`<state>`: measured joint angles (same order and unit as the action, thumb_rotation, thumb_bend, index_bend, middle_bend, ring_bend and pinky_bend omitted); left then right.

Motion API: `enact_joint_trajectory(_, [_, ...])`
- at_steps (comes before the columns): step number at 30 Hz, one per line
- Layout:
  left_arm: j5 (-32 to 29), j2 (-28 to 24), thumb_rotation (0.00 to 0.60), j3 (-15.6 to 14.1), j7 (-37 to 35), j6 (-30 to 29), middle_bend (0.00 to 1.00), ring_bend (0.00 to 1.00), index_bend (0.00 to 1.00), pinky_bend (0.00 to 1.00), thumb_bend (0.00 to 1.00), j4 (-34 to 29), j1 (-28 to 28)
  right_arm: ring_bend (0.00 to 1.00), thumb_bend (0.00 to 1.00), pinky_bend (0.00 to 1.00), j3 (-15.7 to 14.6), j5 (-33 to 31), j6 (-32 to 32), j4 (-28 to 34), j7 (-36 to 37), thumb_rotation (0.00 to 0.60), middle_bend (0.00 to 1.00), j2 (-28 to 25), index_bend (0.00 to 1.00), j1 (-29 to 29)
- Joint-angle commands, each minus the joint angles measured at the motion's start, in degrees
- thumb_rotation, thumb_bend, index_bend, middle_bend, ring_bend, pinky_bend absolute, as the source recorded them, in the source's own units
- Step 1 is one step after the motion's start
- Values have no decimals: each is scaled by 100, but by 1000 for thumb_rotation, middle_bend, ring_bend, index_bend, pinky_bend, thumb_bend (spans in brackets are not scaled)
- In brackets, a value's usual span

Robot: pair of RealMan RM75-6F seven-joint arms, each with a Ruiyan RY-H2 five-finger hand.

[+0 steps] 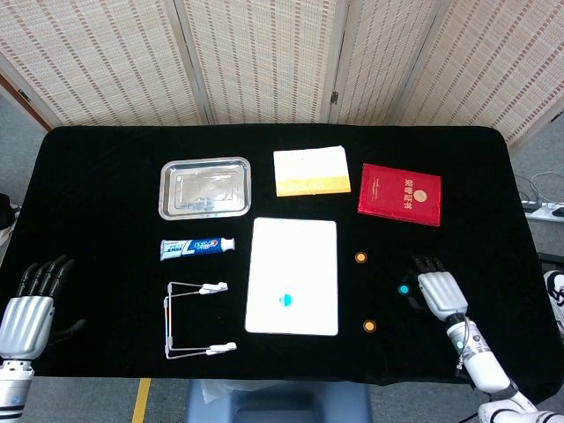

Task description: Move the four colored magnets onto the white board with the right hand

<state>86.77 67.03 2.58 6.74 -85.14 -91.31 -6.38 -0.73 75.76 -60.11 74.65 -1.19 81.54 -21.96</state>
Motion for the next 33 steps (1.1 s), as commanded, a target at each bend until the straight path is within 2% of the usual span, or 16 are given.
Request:
enact_joint_trajectory(1, [-12,-3,600,-3,-1,-2,78,106,78,0,153,4,6,0,444,0,37,-19,58,-39,0,600,116,23,391,-22])
enact_joint_trajectory(16, [-26,9,600,-9,16,10,78,106,78,0,153,7,-2,0,444,0,106,-11,259,-163,8,600,130,126,436,-30])
enact_joint_trajectory(23, [-42,3,600,-13,2,2,78,106,78,0,153,24,10,0,451,0,150,13,260,-169,0,600,162,157,499,-30])
enact_joint_trajectory(33, [-40,-3,600,-12,-4,-3,78,106,78,0,153,31,7,0,454,0,222,186,62,86,20,600,176,13,522,-18])
